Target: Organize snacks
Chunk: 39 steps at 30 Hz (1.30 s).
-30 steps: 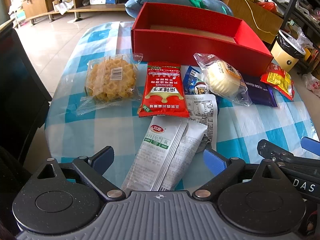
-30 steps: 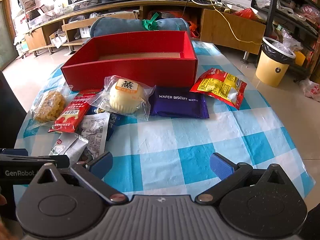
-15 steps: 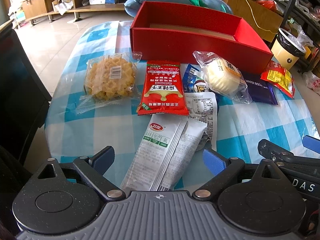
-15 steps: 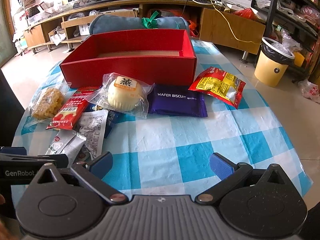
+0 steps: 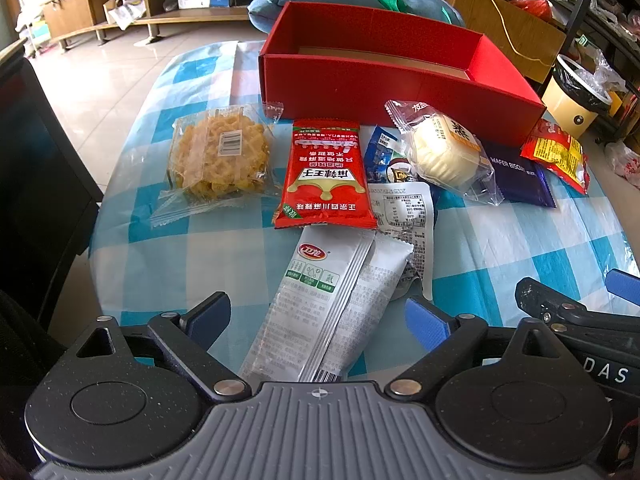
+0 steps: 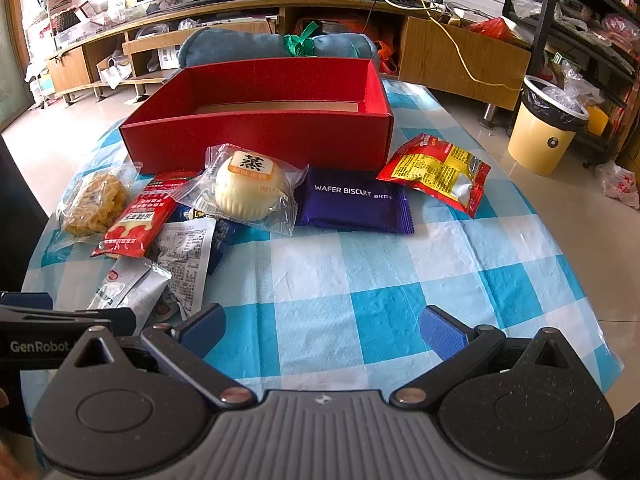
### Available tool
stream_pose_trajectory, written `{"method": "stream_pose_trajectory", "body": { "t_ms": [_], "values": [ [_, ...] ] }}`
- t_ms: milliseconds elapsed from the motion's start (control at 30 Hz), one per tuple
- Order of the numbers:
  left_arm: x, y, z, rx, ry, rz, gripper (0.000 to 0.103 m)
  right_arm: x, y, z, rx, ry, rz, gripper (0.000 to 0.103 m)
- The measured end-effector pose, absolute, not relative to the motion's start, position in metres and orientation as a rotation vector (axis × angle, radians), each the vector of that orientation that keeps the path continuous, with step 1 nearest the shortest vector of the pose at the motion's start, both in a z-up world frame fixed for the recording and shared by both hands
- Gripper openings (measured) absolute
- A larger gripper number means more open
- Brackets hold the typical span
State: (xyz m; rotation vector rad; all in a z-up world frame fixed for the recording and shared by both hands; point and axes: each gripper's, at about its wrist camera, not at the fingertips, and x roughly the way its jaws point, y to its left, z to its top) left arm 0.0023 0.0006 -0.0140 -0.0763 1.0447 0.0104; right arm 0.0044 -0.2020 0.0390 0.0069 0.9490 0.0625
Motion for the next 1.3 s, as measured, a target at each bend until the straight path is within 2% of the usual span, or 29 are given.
{"method": "stream_pose_trajectory", "body": {
  "t_ms": [767, 1133, 1300],
  "values": [
    [0.002, 0.018, -0.022, -0.102, 1.109, 0.038, 0.098, 0.008, -0.201, 0.039, 0.034, 0.971, 0.118, 0.099],
    [0.023, -0.01, -0.045, 0.038, 1.198, -0.017, 0.094, 0.021, -0.226, 0.045, 0.076, 0.987, 0.105, 0.098],
    [0.025, -0.009, -0.046, 0.041, 1.204, -0.03, 0.094, 0.028, -0.237, 0.044, 0.099, 1.017, 0.101, 0.091]
  ]
}}
